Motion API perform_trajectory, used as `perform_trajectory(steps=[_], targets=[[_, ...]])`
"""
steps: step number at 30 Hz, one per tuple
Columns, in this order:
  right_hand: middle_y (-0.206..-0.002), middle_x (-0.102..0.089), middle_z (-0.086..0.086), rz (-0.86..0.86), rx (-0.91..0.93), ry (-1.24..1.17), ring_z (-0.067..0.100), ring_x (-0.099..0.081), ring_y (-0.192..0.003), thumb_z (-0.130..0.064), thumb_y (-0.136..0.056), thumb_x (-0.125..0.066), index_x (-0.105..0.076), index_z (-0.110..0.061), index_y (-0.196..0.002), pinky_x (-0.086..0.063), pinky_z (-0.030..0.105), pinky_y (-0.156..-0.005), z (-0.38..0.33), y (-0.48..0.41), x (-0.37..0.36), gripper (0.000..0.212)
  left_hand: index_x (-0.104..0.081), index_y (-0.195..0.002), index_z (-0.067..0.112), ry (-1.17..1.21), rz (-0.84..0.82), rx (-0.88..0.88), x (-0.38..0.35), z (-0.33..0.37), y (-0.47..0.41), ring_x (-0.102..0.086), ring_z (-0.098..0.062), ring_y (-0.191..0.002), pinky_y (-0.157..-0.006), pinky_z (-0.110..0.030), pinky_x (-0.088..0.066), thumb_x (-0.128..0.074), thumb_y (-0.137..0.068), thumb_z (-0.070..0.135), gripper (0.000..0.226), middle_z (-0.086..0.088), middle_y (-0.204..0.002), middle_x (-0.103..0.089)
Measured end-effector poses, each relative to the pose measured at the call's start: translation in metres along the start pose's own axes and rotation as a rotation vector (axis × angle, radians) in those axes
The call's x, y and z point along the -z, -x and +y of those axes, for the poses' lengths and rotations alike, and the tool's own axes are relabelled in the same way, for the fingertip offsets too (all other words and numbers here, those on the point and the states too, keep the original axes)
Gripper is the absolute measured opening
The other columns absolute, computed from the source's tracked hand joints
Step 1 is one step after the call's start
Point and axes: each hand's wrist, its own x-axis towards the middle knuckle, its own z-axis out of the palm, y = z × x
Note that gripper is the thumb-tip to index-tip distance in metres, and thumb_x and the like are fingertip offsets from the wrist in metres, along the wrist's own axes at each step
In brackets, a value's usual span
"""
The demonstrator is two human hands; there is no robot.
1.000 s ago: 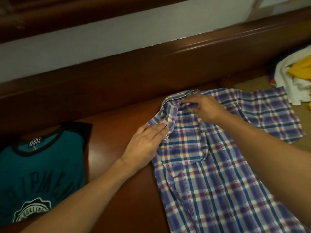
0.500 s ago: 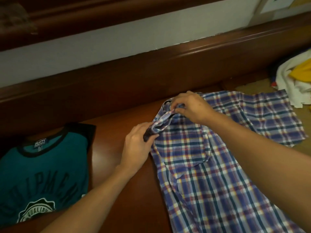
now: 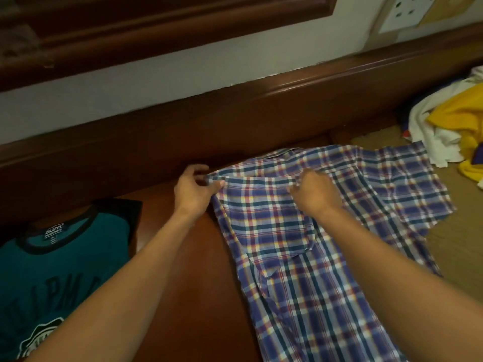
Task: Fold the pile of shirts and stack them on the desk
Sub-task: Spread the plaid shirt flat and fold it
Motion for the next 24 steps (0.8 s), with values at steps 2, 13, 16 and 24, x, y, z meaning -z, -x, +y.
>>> perform_trajectory(steps=[2, 13, 16, 24], targets=[[-0.108, -0.059, 0.006, -0.014, -0.100, -0.047, 0.029, -0.062, -0.103, -0.046, -0.095, -0.066, -0.057, -0.010, -0.105, -0.049, 0.037, -0.073, 0.008, 0.010, -0.009, 0.039, -0.063, -0.113, 0.034, -0.193, -0.065, -0.162, 0.009, 0.002, -0.005, -0.065, -0.012, -0.085, -0.082, -0.033, -0.056, -0.086, -0.077, 0.038, 0.043, 0.001, -0.108, -0.064], [-0.075, -0.060, -0.002, -0.053, -0.068, -0.361, 0.012, -0.056, -0.064, -0.030, -0.095, -0.070, -0.061, -0.011, -0.087, -0.037, 0.022, -0.048, 0.017, 0.026, -0.021, 0.022, -0.070, -0.117, 0.022, -0.751, -0.644, -0.286, 0.043, 0.030, -0.044, -0.063, -0.013, -0.094, -0.074, -0.026, -0.045, -0.079, -0.086, 0.018, 0.032, 0.003, -0.102, -0.068], [-0.068, -0.053, 0.005, -0.091, -0.044, -0.505, 0.019, -0.051, -0.062, -0.029, -0.098, -0.067, -0.054, -0.011, -0.076, -0.040, 0.026, -0.051, 0.022, 0.028, -0.008, 0.031, -0.072, -0.099, 0.025, -0.821, -0.586, -0.362, 0.050, 0.041, -0.046, -0.062, -0.012, -0.095, -0.079, -0.028, -0.043, -0.076, -0.089, 0.025, 0.010, 0.006, -0.100, -0.068], [-0.069, -0.050, 0.006, -0.048, -0.095, -0.442, 0.019, -0.048, -0.060, -0.026, -0.094, -0.072, -0.046, -0.013, -0.074, -0.040, 0.029, -0.053, 0.036, 0.018, -0.002, 0.035, -0.064, -0.093, 0.009, -0.180, -0.499, -0.062, 0.043, 0.040, -0.041, -0.071, -0.023, -0.085, -0.063, -0.021, -0.059, -0.074, -0.089, 0.007, 0.012, -0.011, -0.091, -0.071]])
